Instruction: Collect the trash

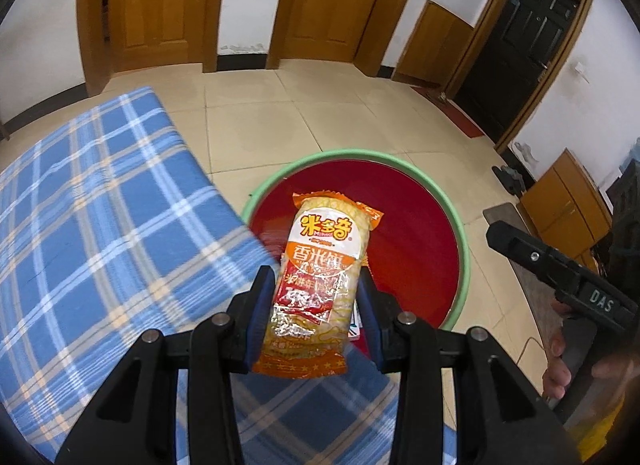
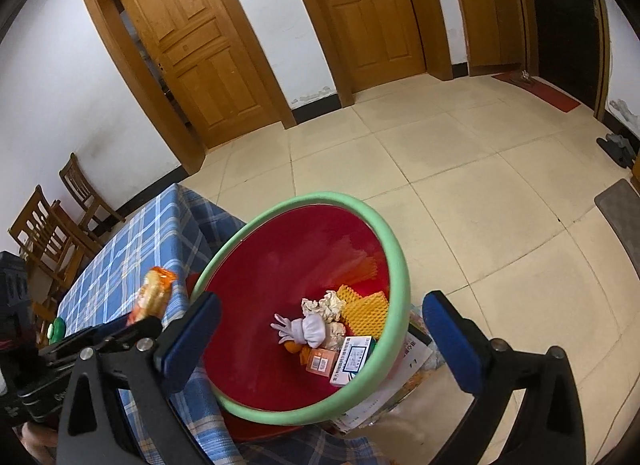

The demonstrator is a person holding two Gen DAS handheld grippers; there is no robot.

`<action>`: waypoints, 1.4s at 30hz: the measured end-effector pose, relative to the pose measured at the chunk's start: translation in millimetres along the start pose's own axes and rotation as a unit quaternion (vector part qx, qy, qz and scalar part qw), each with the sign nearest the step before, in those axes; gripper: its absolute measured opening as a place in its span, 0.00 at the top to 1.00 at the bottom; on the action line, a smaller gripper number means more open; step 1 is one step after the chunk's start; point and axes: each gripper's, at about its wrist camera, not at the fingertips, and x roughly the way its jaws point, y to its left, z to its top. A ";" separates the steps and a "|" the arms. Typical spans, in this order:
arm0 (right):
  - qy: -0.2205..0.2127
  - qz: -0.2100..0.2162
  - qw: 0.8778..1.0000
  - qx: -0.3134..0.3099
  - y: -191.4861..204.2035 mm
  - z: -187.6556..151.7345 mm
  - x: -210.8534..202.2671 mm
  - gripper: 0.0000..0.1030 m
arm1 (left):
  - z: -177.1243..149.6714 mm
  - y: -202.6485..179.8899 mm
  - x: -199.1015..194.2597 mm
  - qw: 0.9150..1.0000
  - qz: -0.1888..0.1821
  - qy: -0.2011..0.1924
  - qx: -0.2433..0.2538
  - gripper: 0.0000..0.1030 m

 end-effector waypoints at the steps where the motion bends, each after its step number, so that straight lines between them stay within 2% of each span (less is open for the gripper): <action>1: 0.000 -0.001 1.000 0.002 -2.1 -0.1 -0.6 0.01 | 1.3 -1.7 2.8 1.000 -0.003 0.001 0.001 0.60; 5: 0.000 -0.003 1.000 0.008 -7.9 -0.1 -1.8 0.01 | 6.6 -6.4 9.4 1.000 -0.007 0.000 0.002 0.58; 7: -0.001 -0.004 1.000 0.011 -10.7 -0.3 -2.6 0.01 | 7.8 -5.9 8.6 1.000 -0.007 -0.003 -0.001 0.43; 9: -0.001 -0.004 1.000 0.013 -12.1 -0.3 -3.0 0.01 | 8.4 -5.8 5.7 1.000 -0.003 -0.011 -0.004 0.39; 21: -0.001 0.014 1.000 -0.003 5.4 -1.9 -5.8 0.01 | 1.6 11.4 -23.9 0.999 0.009 -0.030 -0.029 0.39; 31: 0.002 0.048 0.998 -0.038 45.2 -13.8 -12.7 0.01 | -14.4 41.8 -65.2 0.994 0.066 -0.056 -0.068 0.32; 42: 0.008 0.086 0.992 -0.090 101.5 -35.1 -21.4 0.01 | -44.2 81.7 -118.8 0.979 0.134 -0.093 -0.122 0.28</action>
